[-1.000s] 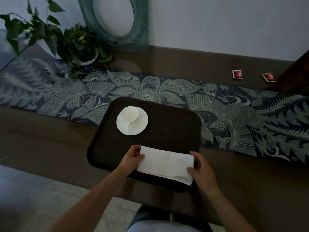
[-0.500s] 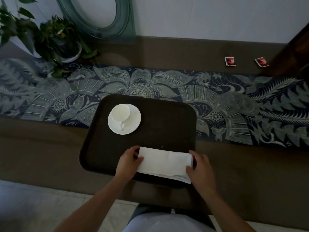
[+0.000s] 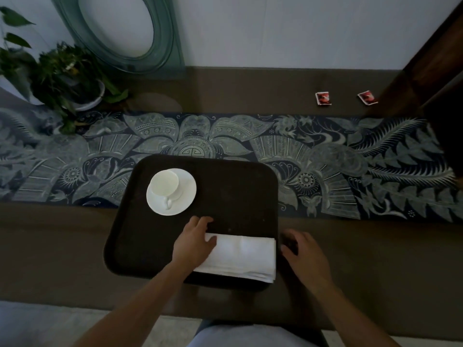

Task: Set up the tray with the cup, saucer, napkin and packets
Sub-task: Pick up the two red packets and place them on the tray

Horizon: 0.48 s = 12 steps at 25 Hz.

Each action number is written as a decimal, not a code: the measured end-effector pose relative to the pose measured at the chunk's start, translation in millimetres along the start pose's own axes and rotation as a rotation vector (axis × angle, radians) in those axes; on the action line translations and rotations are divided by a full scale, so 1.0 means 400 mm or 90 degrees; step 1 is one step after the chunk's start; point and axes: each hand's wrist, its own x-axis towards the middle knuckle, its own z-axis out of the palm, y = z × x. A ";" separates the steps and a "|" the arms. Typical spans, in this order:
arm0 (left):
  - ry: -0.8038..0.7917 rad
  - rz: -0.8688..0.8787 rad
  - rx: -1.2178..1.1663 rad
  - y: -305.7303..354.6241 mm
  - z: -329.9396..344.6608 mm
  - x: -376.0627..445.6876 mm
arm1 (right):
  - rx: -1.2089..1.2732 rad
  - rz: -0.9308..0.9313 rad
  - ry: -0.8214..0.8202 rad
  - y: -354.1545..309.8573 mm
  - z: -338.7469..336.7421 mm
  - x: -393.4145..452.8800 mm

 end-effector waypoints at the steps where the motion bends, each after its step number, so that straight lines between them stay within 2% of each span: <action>1: -0.025 0.034 0.019 0.039 -0.003 0.024 | -0.061 -0.014 0.014 0.014 -0.029 0.018; 3: -0.074 0.100 0.078 0.126 -0.005 0.081 | -0.183 -0.042 0.016 0.043 -0.091 0.057; 7: -0.106 0.222 0.196 0.365 0.024 0.188 | -0.297 -0.054 0.007 0.136 -0.260 0.147; 9: -0.133 0.247 0.250 0.483 0.053 0.228 | -0.329 -0.052 -0.005 0.189 -0.347 0.190; 12: -0.195 0.227 0.303 0.621 0.098 0.277 | -0.352 -0.032 -0.049 0.261 -0.458 0.246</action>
